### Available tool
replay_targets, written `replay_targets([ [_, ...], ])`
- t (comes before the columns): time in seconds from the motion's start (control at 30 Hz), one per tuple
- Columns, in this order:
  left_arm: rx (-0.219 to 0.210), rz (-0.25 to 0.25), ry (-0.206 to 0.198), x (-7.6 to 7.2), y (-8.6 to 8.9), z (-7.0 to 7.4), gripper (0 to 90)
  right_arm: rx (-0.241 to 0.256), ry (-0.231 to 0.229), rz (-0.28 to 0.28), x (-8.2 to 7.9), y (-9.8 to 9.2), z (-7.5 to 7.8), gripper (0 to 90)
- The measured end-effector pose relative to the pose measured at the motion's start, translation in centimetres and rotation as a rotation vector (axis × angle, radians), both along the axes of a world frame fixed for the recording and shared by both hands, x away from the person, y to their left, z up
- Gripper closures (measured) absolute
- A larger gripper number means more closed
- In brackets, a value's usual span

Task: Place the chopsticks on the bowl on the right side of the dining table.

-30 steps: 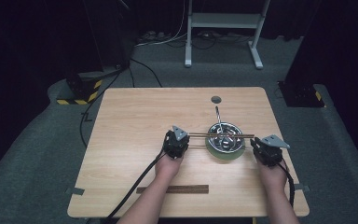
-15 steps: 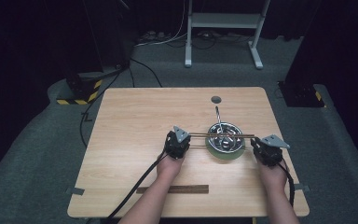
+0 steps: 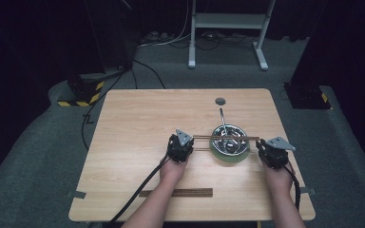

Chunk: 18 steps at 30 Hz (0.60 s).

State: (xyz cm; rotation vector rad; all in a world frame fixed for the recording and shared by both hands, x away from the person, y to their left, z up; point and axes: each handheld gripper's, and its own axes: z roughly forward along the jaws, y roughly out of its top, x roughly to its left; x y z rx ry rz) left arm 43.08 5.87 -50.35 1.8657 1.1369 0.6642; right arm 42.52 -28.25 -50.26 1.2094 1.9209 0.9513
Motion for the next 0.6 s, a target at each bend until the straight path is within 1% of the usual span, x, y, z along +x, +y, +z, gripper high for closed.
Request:
replay_targets([
  [0.03, -0.009, 0.000, 0.001, 0.02, -0.03, 0.00, 81.5, -0.002, 0.001, 0.002, -0.01, 0.03, 0.00, 75.3],
  [0.3, 0.005, -0.002, -0.001, 0.04, -0.21, -0.10, 87.8, -0.004, 0.003, 0.001, -0.01, 0.17, -0.03, 75.4],
  [0.33, -0.004, 0.004, 0.002, 0.03, -0.32, -0.17, 88.5, -0.003, 0.002, 0.001, -0.01, 0.18, -0.04, 75.3],
  [0.37, 0.005, 0.000, -0.001, 0.05, -0.28, -0.16, 88.9, -0.007, 0.000, 0.005, 0.03, 0.16, -0.04, 75.2],
  [0.6, 0.002, 0.001, -0.002, 0.19, -0.20, -0.21, 89.0, -0.012, 0.001, 0.004, 0.04, 0.29, -0.06, 75.2],
])
